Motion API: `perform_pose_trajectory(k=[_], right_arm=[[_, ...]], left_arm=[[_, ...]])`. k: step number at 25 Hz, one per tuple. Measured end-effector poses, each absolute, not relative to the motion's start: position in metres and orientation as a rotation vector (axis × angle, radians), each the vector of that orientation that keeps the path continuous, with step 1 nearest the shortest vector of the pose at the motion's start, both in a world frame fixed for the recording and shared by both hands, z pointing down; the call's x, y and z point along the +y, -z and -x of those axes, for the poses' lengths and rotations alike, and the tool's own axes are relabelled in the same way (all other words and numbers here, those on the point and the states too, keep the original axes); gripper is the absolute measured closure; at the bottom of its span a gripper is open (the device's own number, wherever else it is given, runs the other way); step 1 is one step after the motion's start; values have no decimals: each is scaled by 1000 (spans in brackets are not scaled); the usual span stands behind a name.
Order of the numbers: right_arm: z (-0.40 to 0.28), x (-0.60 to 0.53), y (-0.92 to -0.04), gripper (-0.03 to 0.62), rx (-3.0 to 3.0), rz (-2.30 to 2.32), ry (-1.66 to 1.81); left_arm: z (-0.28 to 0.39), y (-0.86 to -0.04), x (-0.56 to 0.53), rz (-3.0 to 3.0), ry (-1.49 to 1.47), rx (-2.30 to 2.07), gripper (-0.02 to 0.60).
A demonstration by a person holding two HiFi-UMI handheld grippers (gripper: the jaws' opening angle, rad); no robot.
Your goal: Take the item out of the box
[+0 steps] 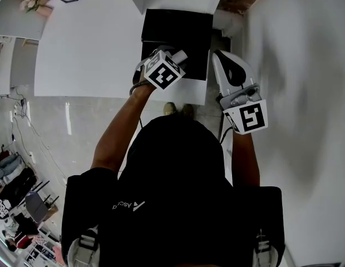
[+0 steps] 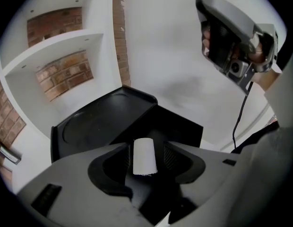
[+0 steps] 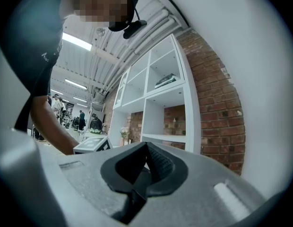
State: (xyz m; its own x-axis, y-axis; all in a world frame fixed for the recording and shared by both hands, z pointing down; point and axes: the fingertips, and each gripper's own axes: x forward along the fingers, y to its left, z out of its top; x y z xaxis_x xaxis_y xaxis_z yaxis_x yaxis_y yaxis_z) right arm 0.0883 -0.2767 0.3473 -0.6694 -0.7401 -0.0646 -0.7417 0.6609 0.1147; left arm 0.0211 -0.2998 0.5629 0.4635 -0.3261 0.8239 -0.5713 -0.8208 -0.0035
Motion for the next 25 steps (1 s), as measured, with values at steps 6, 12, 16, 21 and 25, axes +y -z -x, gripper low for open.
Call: perform_pose_trajectory(k=[6,12,16,21,25], right_arm=[[-90,-281,-353,592,2850,1289,-174],[-99,-282,-362,592,2840,1324,-144],[-103,-282,-366,592,2834,1341,-132],[-105,-282,-371,592,2832,1350,-118],[-105,-283,-374,592,2831,1357,-106]], left_arm=[[-21,-587,-304,-2367,-1374,-713,347],[-23,-600,-306,-2342,-1385,-678,347],[-24,-605,-307,-2330,-1377,-675,347],[-19,-605,-315,-2335,-1387,-731,396],[-23,-604,-312,-2332,-1361,-714,399]])
